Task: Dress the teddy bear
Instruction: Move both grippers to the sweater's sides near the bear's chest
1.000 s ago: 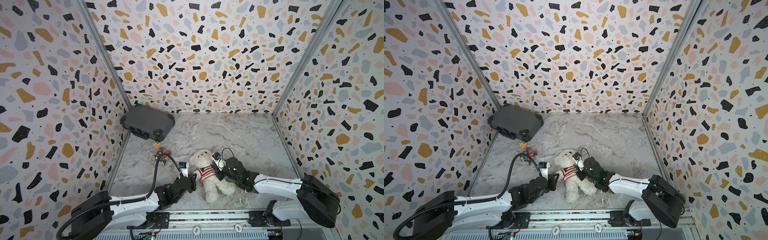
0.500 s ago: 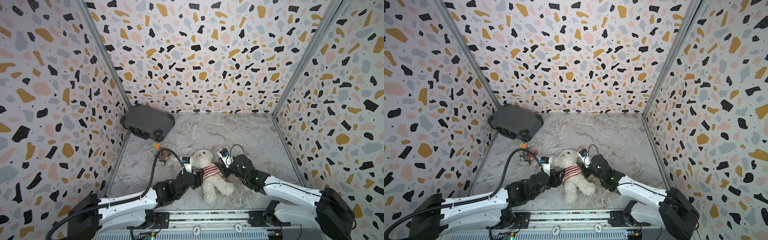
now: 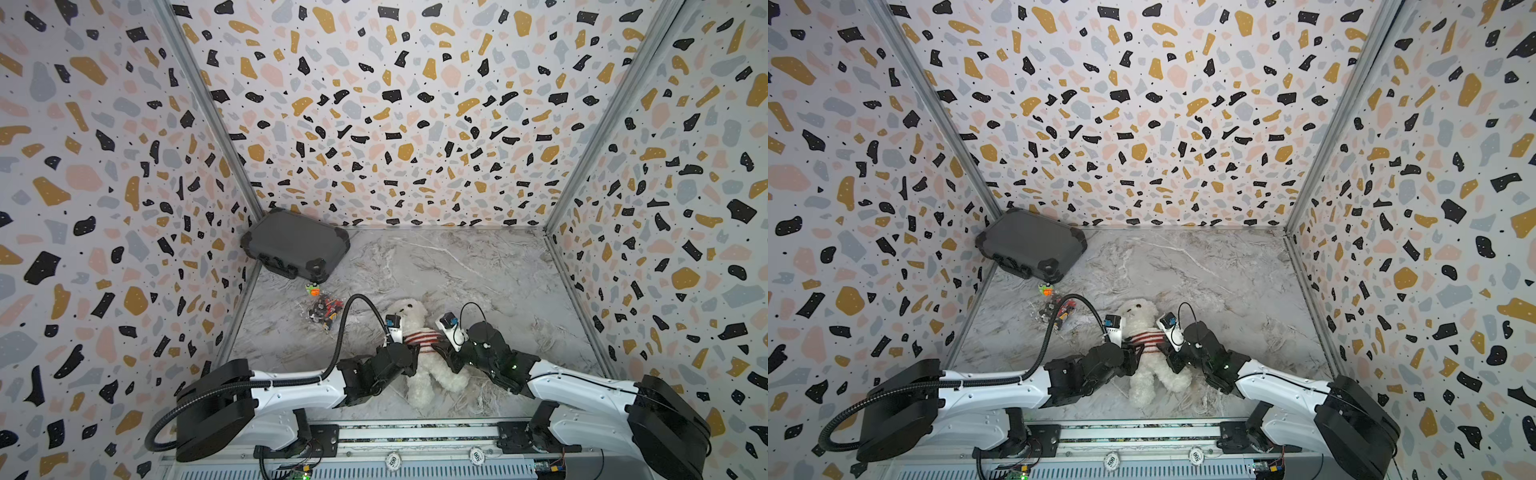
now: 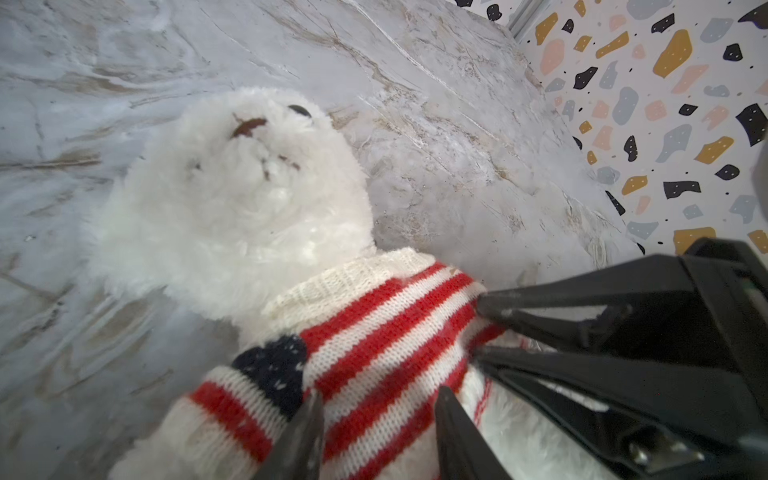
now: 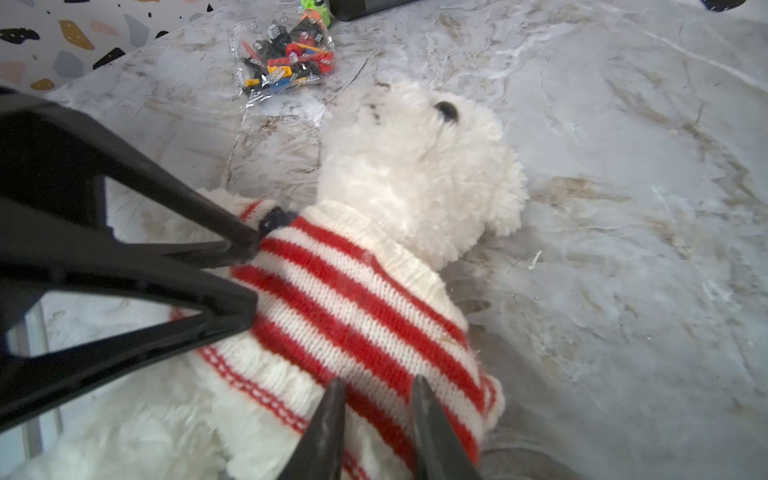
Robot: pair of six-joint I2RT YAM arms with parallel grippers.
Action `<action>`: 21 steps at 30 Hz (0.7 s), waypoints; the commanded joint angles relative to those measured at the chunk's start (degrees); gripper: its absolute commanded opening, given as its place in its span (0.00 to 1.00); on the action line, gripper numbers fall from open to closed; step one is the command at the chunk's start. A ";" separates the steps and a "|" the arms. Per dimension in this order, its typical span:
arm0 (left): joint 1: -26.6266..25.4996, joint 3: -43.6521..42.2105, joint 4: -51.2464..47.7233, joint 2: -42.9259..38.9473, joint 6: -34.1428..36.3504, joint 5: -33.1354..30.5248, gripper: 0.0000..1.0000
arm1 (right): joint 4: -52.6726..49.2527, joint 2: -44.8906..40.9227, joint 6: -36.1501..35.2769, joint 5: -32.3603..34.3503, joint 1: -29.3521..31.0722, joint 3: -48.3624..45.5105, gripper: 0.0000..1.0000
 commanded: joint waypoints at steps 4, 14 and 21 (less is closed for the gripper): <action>0.96 -1.52 4.96 1.16 1.08 -1.84 0.41 | 2.02 -2.18 5.13 -0.96 2.46 -1.88 0.25; 5.54 -3.02 6.63 1.64 3.01 1.03 0.38 | 10.90 0.08 13.54 -6.05 6.04 -3.44 0.23; 5.78 -2.01 5.55 2.28 6.39 0.58 0.38 | 11.33 -3.65 15.00 -10.69 -0.38 -4.05 0.23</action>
